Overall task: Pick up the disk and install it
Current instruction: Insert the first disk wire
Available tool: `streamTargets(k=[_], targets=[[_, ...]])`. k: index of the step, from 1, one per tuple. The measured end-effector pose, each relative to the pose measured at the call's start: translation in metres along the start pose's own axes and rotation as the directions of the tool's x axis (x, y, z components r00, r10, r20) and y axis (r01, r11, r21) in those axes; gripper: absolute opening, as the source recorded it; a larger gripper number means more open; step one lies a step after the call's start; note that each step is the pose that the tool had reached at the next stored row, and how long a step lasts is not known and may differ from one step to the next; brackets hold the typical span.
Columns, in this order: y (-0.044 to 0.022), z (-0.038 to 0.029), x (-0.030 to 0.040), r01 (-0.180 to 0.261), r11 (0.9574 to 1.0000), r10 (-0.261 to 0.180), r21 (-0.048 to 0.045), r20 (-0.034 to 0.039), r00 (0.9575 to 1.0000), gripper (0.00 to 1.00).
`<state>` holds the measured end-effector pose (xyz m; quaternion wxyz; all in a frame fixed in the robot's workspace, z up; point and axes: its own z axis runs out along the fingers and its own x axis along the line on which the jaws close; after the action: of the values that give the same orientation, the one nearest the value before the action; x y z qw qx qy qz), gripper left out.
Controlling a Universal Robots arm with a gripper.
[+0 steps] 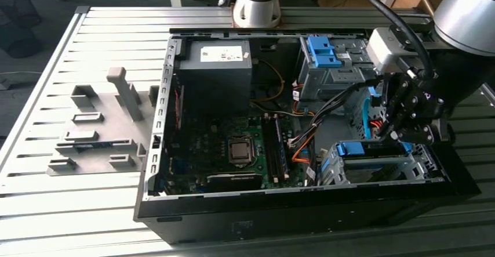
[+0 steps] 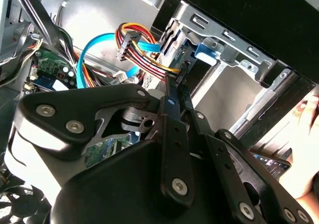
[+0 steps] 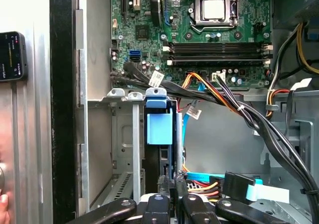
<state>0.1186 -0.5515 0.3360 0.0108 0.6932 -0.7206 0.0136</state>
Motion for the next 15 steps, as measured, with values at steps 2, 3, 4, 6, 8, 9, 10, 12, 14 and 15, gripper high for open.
streamTargets(k=[2,3,4,6,8,9,10,12,14,15], targets=[[-0.0003,0.0004,0.0000,0.000,1.0000,0.000,0.0000,-0.0001,1.0000,0.16],[-0.0003,0.0007,0.0001,0.000,1.0000,0.000,0.0000,0.0000,1.0000,0.16],[-0.0003,0.0009,0.0000,0.000,1.0000,0.000,0.0000,0.0000,1.0000,0.16],[-0.0008,0.0012,0.0000,0.000,1.0000,0.000,0.0000,-0.0001,1.0000,0.16],[-0.0010,0.0015,0.0001,0.000,1.0000,0.000,0.0000,-0.0001,1.0000,0.16],[-0.0010,0.0017,0.0003,0.000,1.0000,0.000,0.0000,0.0000,1.0000,0.16],[-0.0011,0.0018,0.0004,0.000,1.0000,0.000,0.0000,0.0001,1.0000,0.16],[-0.0011,0.0019,0.0011,0.000,1.0000,0.000,0.0000,0.0000,1.0000,0.16],[-0.0012,0.0020,0.0017,0.000,1.0000,0.000,0.0000,0.0001,1.0000,0.16],[-0.0012,0.0020,0.0021,0.000,1.0000,0.000,0.0000,0.0000,1.0000,0.16]])
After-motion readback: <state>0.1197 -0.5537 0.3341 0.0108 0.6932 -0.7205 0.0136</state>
